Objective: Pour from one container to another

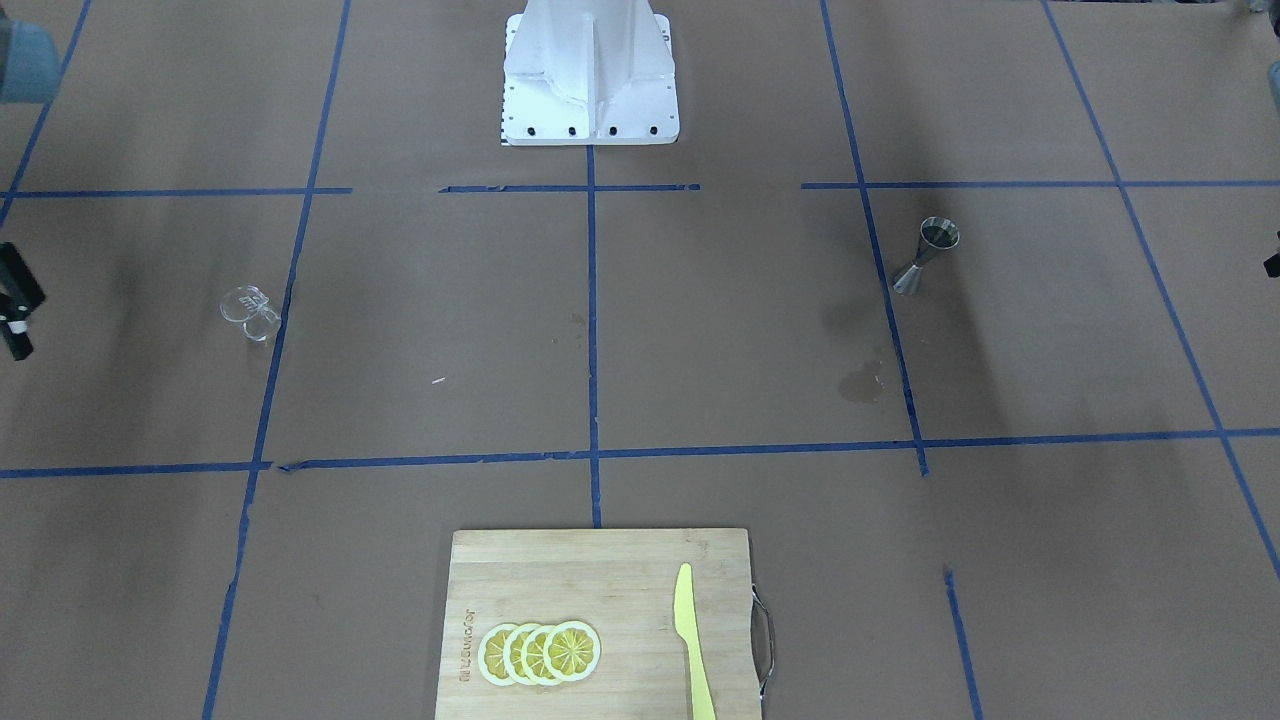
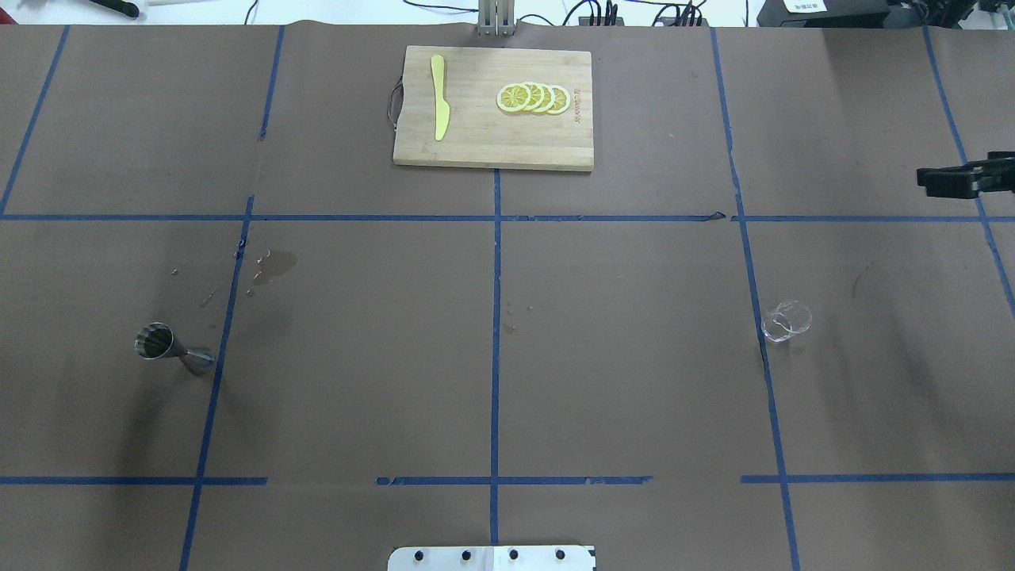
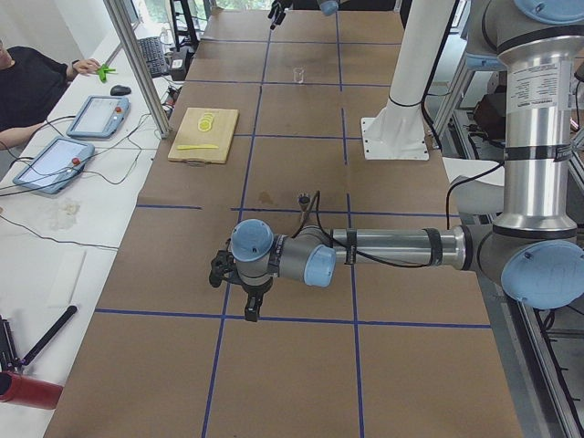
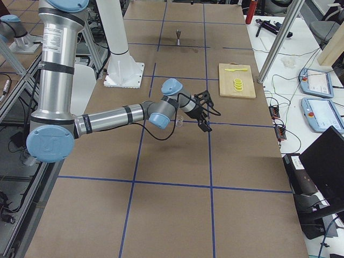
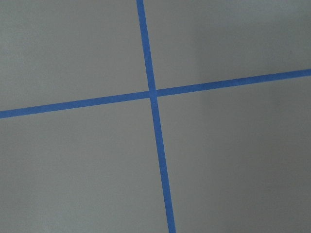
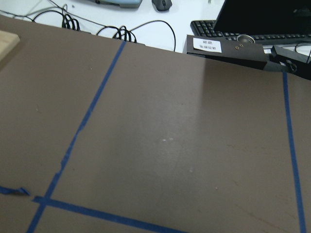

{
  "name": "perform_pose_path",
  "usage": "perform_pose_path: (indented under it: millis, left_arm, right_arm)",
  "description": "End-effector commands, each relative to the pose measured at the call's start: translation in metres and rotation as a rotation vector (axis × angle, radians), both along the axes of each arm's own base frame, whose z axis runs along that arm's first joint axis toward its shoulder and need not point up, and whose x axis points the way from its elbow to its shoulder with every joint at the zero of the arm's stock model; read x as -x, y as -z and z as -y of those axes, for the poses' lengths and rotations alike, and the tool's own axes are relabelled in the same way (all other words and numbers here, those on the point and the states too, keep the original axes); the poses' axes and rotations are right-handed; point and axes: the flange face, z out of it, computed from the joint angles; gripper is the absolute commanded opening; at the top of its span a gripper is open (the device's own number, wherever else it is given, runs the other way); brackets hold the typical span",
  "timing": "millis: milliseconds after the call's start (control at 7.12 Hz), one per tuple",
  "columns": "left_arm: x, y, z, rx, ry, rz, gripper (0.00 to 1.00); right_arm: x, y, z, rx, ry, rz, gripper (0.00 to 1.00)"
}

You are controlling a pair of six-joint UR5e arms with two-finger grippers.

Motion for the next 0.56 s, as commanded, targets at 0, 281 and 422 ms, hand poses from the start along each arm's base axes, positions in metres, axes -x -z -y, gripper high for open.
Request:
perform_pose_path:
  millis: [0,281,422]
  left_arm:
    - [0.0,0.011,0.001,-0.012,0.007,-0.005,1.0]
    - [0.0,0.009,0.0,-0.013,0.003,0.005,1.0]
    - [0.0,0.008,0.0,-0.01,0.004,0.008,1.0]
  right_arm:
    - [-0.098,-0.055,0.002,0.15,0.131,0.026,1.0]
    - [-0.148,-0.076,-0.006,0.292,0.209,0.07,1.0]
    - [-0.156,-0.089,-0.009,0.321,0.259,0.034,1.0]
